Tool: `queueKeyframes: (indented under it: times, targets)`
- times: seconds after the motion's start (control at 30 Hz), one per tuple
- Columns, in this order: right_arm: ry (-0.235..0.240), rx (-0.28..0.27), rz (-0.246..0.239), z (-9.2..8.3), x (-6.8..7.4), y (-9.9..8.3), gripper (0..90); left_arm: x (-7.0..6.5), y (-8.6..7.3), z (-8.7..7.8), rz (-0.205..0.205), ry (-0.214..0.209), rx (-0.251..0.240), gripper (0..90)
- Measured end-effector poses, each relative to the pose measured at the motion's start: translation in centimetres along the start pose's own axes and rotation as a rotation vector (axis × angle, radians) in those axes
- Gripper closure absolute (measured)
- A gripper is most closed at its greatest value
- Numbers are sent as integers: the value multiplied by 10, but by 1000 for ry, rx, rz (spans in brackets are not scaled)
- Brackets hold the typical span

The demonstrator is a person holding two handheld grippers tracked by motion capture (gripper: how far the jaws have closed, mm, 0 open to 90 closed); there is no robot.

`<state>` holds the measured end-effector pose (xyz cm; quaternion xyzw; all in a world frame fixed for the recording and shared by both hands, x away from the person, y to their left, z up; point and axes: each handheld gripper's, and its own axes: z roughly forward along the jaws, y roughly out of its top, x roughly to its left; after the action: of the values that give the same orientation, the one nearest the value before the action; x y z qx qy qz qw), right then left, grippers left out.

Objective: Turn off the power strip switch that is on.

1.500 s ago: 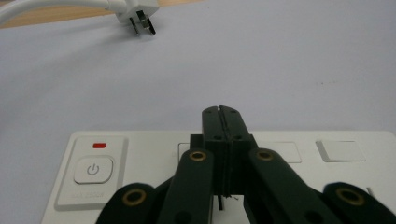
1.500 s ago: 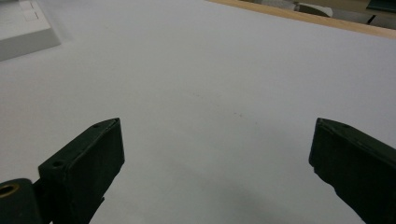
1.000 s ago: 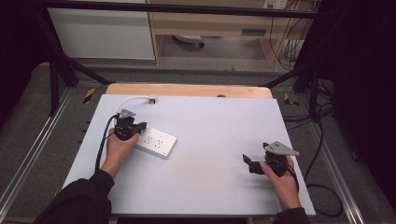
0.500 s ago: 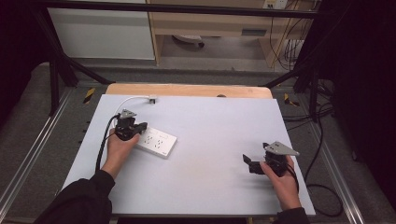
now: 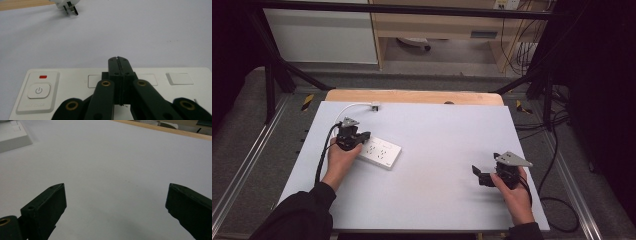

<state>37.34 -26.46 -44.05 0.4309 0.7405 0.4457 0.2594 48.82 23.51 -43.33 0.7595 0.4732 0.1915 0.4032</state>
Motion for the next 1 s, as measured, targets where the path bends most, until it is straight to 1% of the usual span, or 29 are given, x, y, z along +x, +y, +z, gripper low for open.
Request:
queueKeyframes:
  times: [0.13, 0.37, 0.43, 0.77, 0.9, 0.93, 1.0]
  targets:
    - [0, -1, -2, 0, 0, 0, 37, 1, 0, 0, 0, 13, 2, 900]
    - [1, 0, -2, 0, 0, 0, 37, 2, -1, 0, -5, 11, 2, 900]
    - [1, 0, -2, 0, 0, 0, 37, 1, 0, 0, 6, 13, 6, 900]
    - [2, -1, -1, 0, 0, 0, 37, -1, -1, 0, 26, 25, 7, 900]
    - [2, -1, -1, -1, 0, 0, 37, -2, -1, 0, 27, 21, 8, 900]
    - [3, 0, 0, -1, 0, 0, 37, -2, -2, 1, 20, 17, 9, 900]
    - [2, -1, -2, -1, 0, 0, 37, -3, -3, 1, 13, -10, 7, 900]
